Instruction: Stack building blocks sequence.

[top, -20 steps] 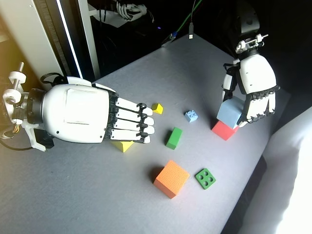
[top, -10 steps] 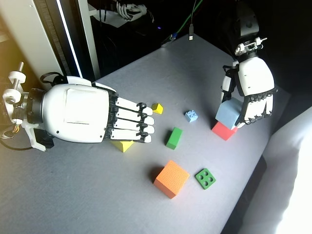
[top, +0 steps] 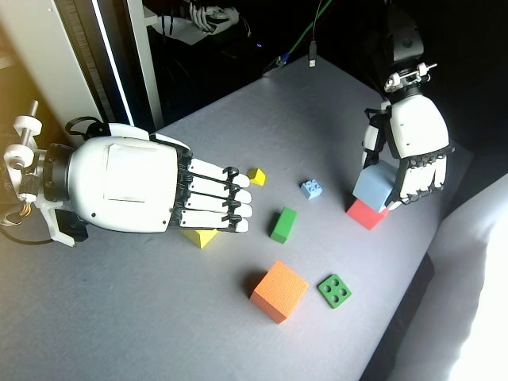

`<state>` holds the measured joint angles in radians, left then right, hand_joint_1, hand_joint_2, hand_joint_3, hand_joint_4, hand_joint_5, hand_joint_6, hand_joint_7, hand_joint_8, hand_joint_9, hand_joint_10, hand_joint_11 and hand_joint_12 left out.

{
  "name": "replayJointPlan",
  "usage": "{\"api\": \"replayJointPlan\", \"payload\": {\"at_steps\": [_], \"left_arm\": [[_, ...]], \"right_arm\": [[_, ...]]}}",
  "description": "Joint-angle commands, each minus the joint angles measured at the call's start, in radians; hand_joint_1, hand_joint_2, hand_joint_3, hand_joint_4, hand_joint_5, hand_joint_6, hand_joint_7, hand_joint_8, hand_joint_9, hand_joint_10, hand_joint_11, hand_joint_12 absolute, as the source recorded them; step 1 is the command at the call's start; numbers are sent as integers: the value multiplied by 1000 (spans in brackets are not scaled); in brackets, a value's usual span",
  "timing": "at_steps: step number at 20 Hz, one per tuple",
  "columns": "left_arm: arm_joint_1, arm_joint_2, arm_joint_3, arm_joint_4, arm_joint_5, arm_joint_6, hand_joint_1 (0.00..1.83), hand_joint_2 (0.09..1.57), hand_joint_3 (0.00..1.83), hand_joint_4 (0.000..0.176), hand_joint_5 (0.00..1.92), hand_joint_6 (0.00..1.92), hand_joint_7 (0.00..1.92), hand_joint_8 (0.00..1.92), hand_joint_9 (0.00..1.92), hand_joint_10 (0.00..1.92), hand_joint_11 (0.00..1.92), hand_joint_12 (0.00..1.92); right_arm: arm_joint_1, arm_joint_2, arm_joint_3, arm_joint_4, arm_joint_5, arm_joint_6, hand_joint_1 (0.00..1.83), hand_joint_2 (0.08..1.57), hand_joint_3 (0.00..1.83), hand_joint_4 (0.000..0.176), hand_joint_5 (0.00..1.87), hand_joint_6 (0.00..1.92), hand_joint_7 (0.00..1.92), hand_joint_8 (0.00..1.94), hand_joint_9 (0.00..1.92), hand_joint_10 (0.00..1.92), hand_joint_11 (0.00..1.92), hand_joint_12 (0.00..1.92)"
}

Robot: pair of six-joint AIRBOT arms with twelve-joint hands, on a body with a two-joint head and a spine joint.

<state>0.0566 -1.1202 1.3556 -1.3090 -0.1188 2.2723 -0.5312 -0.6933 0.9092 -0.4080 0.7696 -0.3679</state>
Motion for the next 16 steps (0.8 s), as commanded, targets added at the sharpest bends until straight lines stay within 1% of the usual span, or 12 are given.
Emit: {"api": "replayJointPlan", "payload": {"at_steps": [1,2,3,4,5,6,7,8,9,12,14,16], "left_arm": [[-9,10,11,18,-43,8,1205,1243,0,0,642,1366,840,1312,551,1110,188,1487],[-10,10,14,12,-41,8,1172,1207,0,0,552,718,671,761,494,895,114,1449],[-11,11,16,10,-35,8,1137,1161,0,0,534,338,637,380,460,674,56,1358],[-12,12,17,10,-35,8,1064,1133,0,0,508,133,609,151,451,445,10,1263],[-12,12,17,10,-34,8,1003,1117,0,0,468,41,575,45,455,276,1,1170],[-13,12,18,10,-34,8,944,1066,0,0,413,7,522,8,448,150,0,1084],[-14,12,19,8,-33,8,803,1041,0,0,379,1,487,1,453,71,0,1047],[-14,12,20,8,-31,8,699,1051,3,0,300,0,405,0,391,24,0,917],[-15,12,20,7,-30,8,646,1041,0,0,284,0,388,0,381,15,0,890],[-16,14,21,7,-26,8,692,981,0,0,286,0,373,0,370,3,0,879],[-16,16,22,7,-19,8,628,983,0,0,250,0,347,0,347,0,0,845],[-17,18,22,6,-19,8,553,967,0,0,240,0,338,0,350,2,0,869]], "right_arm": [[10,10,-4,34,117,1,165,1368,0,0,293,4,249,3,227,3,0,660],[10,10,-4,34,120,1,204,1360,0,0,317,7,272,6,247,7,0,713],[11,11,-4,34,123,1,235,1354,0,0,322,4,289,6,264,9,0,768],[11,11,-4,34,123,1,196,1360,1,0,304,2,274,3,245,5,0,721],[11,11,-4,34,124,1,179,1366,2,0,296,0,262,2,230,3,0,686],[11,11,-4,34,124,1,186,1364,0,0,299,2,268,3,237,5,0,692],[11,11,-4,34,125,1,213,1357,0,0,321,7,285,7,247,7,0,715],[11,11,-4,34,125,1,196,1361,0,0,300,3,262,3,223,4,0,653],[11,11,-4,34,125,1,235,1353,0,0,326,8,283,7,244,9,0,698],[11,11,-4,34,126,1,307,1335,0,0,329,4,306,4,275,9,0,801],[11,11,-4,34,126,1,298,1339,0,0,336,5,304,5,271,5,0,772],[10,11,-4,34,126,1,267,1352,3,0,290,2,268,2,238,2,0,666]]}}
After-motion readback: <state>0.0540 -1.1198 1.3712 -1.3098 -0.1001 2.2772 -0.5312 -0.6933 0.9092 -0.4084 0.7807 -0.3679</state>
